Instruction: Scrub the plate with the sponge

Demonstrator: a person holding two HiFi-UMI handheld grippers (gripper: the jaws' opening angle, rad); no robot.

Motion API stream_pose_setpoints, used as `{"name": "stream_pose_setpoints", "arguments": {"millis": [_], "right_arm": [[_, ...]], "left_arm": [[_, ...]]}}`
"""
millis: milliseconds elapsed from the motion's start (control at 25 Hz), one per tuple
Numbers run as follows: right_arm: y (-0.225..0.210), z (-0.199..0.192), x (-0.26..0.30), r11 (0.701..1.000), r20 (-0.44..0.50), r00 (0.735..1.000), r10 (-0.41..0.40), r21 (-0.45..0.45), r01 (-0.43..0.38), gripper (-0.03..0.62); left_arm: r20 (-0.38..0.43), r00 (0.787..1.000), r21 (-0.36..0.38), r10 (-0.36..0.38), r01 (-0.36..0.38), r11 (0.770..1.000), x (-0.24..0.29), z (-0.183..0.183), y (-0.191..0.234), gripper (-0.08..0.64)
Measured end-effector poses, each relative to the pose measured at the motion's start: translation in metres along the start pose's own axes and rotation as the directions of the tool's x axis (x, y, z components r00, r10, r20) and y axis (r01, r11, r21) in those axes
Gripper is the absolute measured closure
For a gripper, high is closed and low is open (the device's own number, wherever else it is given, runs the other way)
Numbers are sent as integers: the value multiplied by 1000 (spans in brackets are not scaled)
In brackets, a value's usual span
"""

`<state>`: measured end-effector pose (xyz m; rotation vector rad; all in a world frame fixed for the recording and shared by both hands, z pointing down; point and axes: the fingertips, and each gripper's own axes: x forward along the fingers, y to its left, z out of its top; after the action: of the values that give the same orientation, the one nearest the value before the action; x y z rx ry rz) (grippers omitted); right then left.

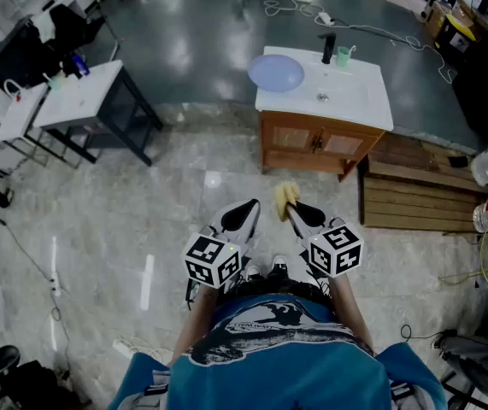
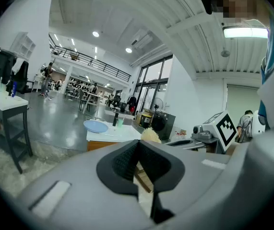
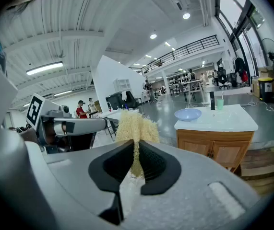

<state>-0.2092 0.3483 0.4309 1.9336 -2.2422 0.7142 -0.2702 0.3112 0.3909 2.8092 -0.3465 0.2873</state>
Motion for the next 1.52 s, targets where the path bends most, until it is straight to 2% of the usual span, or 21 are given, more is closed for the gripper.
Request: {"name": "stream_pose_setpoints", "arguments": {"millis": [320,800,1120,1520], "right_arm": [[-8,7,2,999,45,999,23,45,-25,560],[-32,6,2,998,37,999,35,57,-37,560],[-60,1,8,996,14,998,66,54,-67,560],[-83,-3,20,991,-5,996,88,105,-87,560]], "left_arm": [[-3,1000,6,3,-3,1000,8,1,0,546],[-15,1000,15,16,-16,1000,32,3,-1,546],[3,998,-5,66,-66,998,56,0,4,547],[-49,994,-14,96,-96,995,73,-4,15,546]]}}
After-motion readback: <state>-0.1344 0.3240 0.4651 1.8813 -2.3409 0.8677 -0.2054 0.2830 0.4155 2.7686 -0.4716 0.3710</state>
